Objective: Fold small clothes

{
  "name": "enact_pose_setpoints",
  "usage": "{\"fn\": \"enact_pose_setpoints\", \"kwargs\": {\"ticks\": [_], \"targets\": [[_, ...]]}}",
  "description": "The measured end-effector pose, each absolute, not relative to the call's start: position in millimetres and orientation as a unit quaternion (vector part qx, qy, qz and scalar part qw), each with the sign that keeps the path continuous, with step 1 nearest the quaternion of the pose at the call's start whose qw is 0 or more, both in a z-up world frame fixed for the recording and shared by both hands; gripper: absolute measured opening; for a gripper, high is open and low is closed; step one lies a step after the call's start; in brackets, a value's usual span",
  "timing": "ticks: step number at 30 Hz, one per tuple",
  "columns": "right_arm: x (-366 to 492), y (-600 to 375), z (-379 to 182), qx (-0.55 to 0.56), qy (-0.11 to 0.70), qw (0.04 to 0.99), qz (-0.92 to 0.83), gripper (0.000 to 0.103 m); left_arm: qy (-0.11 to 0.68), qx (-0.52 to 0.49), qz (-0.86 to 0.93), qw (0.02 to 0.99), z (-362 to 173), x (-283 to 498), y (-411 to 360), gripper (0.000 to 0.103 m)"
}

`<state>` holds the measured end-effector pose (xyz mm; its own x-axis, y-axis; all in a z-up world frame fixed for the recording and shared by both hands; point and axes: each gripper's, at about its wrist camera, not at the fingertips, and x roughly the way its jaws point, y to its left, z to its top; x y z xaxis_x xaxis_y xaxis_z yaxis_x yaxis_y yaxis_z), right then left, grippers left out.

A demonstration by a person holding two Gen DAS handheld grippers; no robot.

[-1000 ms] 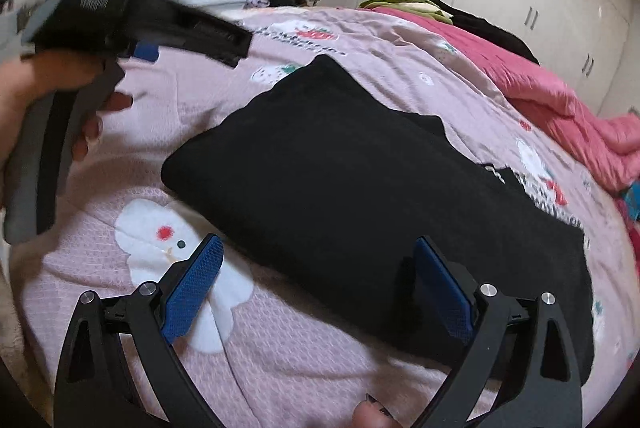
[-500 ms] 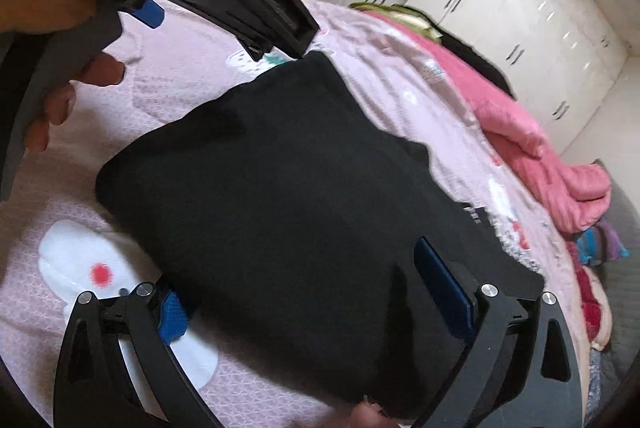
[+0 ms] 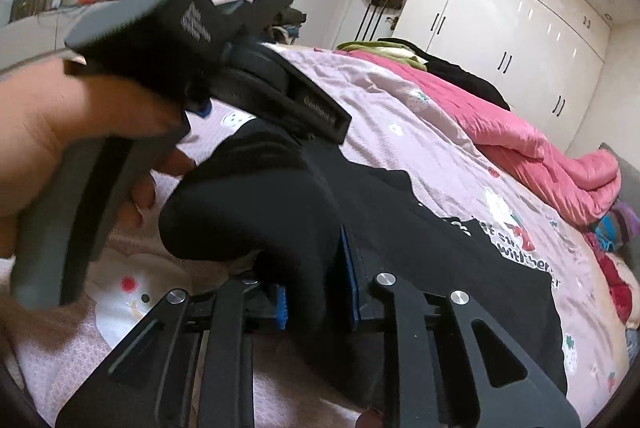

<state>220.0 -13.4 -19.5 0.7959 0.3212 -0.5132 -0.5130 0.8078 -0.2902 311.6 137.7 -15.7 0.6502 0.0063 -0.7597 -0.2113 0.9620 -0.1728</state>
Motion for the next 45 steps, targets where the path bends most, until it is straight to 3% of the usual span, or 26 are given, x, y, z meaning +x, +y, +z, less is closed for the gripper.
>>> {"fn": "enact_pose_setpoints", "kwargs": {"ticks": [4,9,12,17,34,45], "targets": [[219,-26,-13,-0.200,0.214,0.930,0.221,0.019,0.408,-0.133,0.030,0.903,-15,313,126,0.090],[218,-39,-9,-0.188,0.210,0.935,0.216,0.018,0.403,-0.176,-0.029,0.897,-17,313,117,0.049],[215,-43,-8,-0.184,0.207,0.936,0.216,0.018,0.395,-0.192,-0.049,0.897,-15,312,113,0.034],[212,-50,-6,-0.173,0.200,0.941,0.210,0.018,0.380,-0.231,-0.084,0.891,-11,309,112,0.019],[207,-115,21,-0.103,0.173,0.967,0.154,0.017,0.350,-0.188,-0.121,0.910,44,306,41,0.017],[217,-187,14,0.036,0.229,0.966,0.115,0.016,0.378,-0.094,-0.129,0.912,49,318,-47,0.017]]}}
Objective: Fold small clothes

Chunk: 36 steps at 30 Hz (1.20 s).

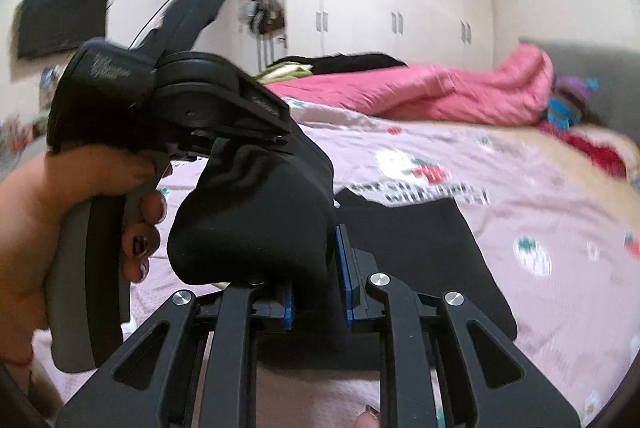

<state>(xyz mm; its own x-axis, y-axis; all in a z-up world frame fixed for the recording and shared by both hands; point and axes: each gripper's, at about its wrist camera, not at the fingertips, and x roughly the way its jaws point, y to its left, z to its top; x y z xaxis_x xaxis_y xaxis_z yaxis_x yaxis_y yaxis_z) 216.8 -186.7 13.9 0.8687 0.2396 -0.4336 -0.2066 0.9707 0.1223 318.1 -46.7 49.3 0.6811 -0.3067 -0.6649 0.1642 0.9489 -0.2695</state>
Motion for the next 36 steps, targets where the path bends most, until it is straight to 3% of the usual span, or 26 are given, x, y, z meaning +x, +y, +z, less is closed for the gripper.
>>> {"fn": "enact_pose_setpoints", "kwargs": {"ticks": [8,22,25,27,32,36], "targets": [[220,-222,-7,0.124,0.278,0.947,0.103,0.013,0.404,-0.054,-0.141,0.902,40,333,-94,0.019],[242,-288,-54,0.372,0.361,0.843,0.142,0.013,0.479,-0.063,-0.178,0.857,0,372,-151,0.029],[242,-296,-62,0.405,0.371,0.822,0.150,0.020,0.482,-0.083,-0.188,0.852,-4,377,-155,0.040],[242,-300,-66,0.419,0.378,0.811,0.151,0.021,0.479,-0.125,-0.205,0.844,-6,381,-151,0.063],[237,-308,-70,0.441,0.389,0.794,0.155,0.022,0.451,-0.186,-0.213,0.846,-1,375,-128,0.070],[236,-309,-66,0.438,0.395,0.791,0.161,0.032,0.427,-0.173,-0.191,0.867,9,354,-94,0.070]]}}
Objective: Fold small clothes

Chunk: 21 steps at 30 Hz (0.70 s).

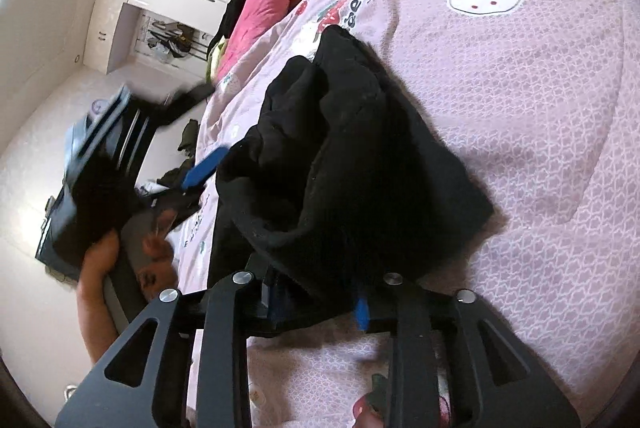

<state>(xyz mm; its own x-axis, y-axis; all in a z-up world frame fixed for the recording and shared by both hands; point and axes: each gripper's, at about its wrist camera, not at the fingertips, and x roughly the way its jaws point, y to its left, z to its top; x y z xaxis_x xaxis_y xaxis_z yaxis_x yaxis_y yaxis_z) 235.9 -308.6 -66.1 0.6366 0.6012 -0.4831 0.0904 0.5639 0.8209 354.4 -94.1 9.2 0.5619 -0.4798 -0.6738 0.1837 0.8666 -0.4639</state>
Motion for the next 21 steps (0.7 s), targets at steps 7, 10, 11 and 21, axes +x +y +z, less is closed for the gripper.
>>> {"fn": "enact_pose_setpoints", "kwargs": {"ticks": [7,10,11,21], "targets": [[251,-318,-39,0.383,0.392,0.815,0.188,0.070,0.399,-0.108,-0.155,0.897,8,303,-50,0.073],[269,-326,-30,0.371,0.397,0.817,0.193,0.080,0.396,-0.111,-0.153,0.899,-5,291,-42,0.074],[276,-329,-29,0.370,0.400,0.815,0.196,0.080,0.396,-0.116,-0.157,0.897,-11,288,-41,0.074],[346,-320,-43,0.308,0.467,0.806,0.196,0.080,0.413,-0.079,-0.169,0.892,-32,293,-60,0.079]]}}
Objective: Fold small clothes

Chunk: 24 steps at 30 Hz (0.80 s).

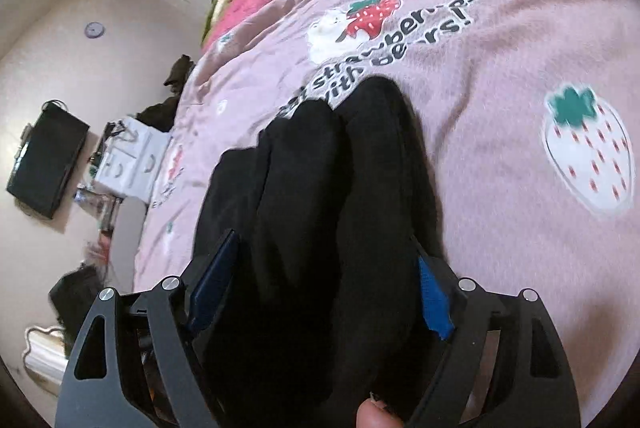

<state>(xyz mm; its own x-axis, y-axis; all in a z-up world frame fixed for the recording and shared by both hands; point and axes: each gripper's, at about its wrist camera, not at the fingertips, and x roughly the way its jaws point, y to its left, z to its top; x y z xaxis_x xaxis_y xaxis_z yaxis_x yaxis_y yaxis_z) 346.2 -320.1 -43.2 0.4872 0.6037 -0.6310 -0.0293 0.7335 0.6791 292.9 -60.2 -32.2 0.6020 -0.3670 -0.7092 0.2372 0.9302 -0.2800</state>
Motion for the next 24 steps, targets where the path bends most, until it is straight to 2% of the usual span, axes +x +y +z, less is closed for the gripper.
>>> {"fn": "enact_pose_setpoints", "kwargs": {"ticks": [2,4,5,6,7,12,17,19,21,24], "targets": [[353,-315,-39,0.289,0.467,0.815,0.187,0.079,0.413,-0.076,-0.170,0.891,-33,293,-60,0.079],[360,-306,-34,0.255,0.464,0.827,0.187,0.070,0.412,-0.074,-0.168,0.893,-32,292,-60,0.079],[360,-299,-31,0.225,0.458,0.840,0.183,0.054,0.410,-0.070,-0.168,0.894,-31,292,-60,0.079],[358,-295,-28,0.203,0.450,0.851,0.179,0.028,0.409,-0.068,-0.168,0.894,-31,292,-61,0.080],[353,-291,-22,0.188,0.433,0.862,0.182,0.017,0.406,-0.066,-0.168,0.896,-29,291,-62,0.079],[350,-303,-4,0.196,0.380,0.883,0.195,0.014,0.404,-0.057,-0.170,0.897,-27,291,-66,0.079],[359,-305,-35,0.155,0.418,0.882,0.151,0.015,0.409,-0.048,-0.175,0.894,-31,291,-74,0.080],[358,-309,-40,0.152,0.421,0.883,0.140,0.021,0.409,-0.046,-0.174,0.895,-31,290,-75,0.080],[355,-314,-38,0.150,0.420,0.887,0.122,0.040,0.409,-0.049,-0.172,0.895,-32,289,-74,0.080],[336,-328,-27,0.169,0.406,0.891,0.112,0.044,0.410,-0.050,-0.169,0.895,-32,289,-73,0.080]]}}
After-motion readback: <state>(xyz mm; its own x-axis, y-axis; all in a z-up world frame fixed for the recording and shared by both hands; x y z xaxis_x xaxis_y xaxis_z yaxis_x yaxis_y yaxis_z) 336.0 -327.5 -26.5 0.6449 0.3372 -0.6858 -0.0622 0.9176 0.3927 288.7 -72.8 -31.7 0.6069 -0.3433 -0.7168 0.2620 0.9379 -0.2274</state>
